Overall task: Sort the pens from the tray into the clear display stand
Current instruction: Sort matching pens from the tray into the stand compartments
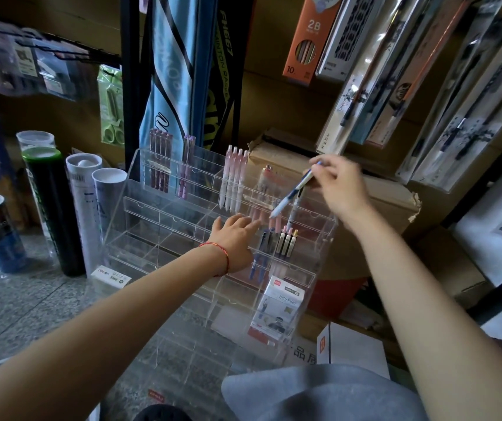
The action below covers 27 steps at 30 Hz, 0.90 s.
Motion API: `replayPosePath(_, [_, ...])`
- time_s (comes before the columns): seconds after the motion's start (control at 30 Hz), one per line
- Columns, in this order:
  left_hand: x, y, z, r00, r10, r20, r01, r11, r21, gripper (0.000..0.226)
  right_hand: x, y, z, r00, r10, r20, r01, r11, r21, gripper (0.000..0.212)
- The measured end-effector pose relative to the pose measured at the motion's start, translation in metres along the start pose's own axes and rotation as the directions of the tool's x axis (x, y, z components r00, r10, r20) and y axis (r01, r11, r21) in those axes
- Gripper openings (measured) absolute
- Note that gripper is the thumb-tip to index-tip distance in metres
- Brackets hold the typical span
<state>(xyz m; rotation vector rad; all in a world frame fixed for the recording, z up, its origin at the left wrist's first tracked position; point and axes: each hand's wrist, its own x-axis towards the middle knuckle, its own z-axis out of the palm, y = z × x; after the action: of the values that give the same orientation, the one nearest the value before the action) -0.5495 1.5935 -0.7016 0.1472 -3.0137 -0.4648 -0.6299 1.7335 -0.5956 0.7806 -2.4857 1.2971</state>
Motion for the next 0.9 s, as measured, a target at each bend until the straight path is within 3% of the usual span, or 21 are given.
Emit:
replayPosePath(0.13, [0.000,0.018,0.005,0.995,0.096,-0.006,-0.095,0.995,0.033,0.074,-0.020,0.007,-0.030,0.997,-0.076,-0.009,0.073,0.983,-0.171,0.018])
replayPosePath(0.27, [0.003,0.030,0.013,0.988,0.150,0.025,-0.151,0.986,0.067,0.075,-0.032,0.037,-0.009,0.990,0.042,0.138,-0.030,0.995,-0.090,0.012])
replayPosePath(0.5, [0.001,0.029,0.014,0.987,0.149,0.055,-0.155,0.982,0.110,0.075,-0.035,0.062,0.008,0.949,0.176,0.261,-0.177,0.984,-0.020,0.012])
replayPosePath(0.9, [0.002,0.030,0.013,0.987,0.147,0.056,-0.153,0.980,0.126,0.073,-0.033,0.076,0.016,0.922,0.221,0.318,-0.183,0.972,-0.146,0.008])
